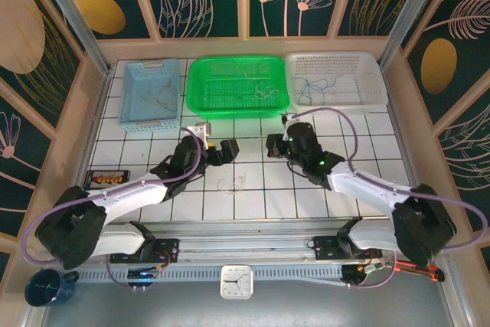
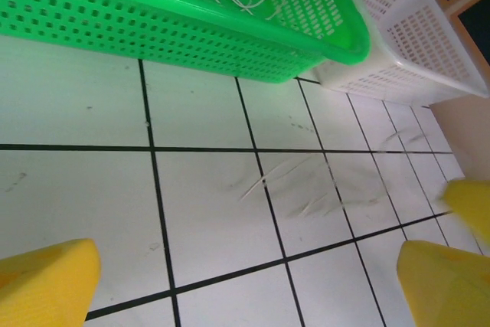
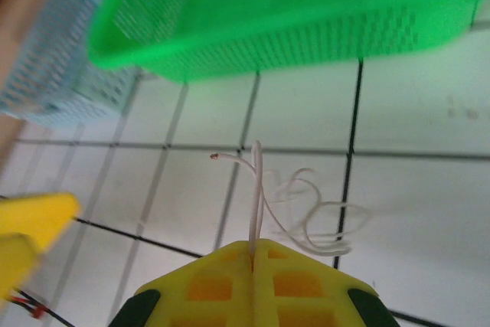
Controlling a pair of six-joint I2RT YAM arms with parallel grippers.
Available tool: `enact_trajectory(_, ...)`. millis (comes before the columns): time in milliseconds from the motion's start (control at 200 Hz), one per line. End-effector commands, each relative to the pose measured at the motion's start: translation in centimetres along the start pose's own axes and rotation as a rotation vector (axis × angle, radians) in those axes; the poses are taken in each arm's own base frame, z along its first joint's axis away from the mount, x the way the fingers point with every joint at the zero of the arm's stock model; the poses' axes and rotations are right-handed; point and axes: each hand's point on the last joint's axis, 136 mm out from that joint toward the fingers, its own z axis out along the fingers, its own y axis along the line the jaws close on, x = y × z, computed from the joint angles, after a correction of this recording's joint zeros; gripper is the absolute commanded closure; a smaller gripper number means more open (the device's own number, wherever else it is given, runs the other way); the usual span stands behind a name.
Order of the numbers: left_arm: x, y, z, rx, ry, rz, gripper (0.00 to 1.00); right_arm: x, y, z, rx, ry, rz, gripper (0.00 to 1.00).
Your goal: Untangle the cables
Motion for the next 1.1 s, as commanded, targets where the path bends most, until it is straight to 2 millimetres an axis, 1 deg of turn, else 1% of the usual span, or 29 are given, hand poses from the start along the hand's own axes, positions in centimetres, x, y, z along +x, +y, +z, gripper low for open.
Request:
enact_trajectory(0,-1.2,-0.3,-0.7,0.014,-0.076,0.015,0.01,-2.8,2.0,-2.1,-0.08,-0.04,-0.003,1.0)
enact_trajectory(145,-1.2,-0.5,-0.8,0.043,-0.09,0.041,0.01,-4.6,3.0,-3.6,-0.116,-0.079,-0.004,1.0)
enact_trajectory(230,-1.0,-0.8,-0.8,0.066,-0.084,0.046,0.01,-5.2,3.5,-4.2,-0.132,-0.092,-0.004,1.0)
enact_trajectory(410,-0.8,-3.0,-0.8,0.178,-0.059,0.054,0.01,-5.7,4.7,-5.1,-0.188,-0.099,-0.001,1.0)
enact_trajectory(605,-0.8,-5.4,-0.7,0.274,-0.03,0.154,0.01,-6.5,6.3,-6.0,-0.251,-0.103,-0.006,1.0)
enact_trajectory(756,-1.6,-6.9,-0.1,0.308,-0.032,0.251,0.01,-7.2,7.1,-6.6,-0.275,-0.107,-0.022,1.0)
enact_trajectory(976,-3.4,-9.2,0.4,0.343,-0.07,0.402,0.01,-7.8,8.3,-6.9,-0.3,-0.104,-0.039,1.0)
enact_trajectory(1096,-4.1,-10.4,0.8,0.363,-0.076,0.484,0.01,-7.9,9.5,-6.9,-0.325,-0.097,-0.054,1.0)
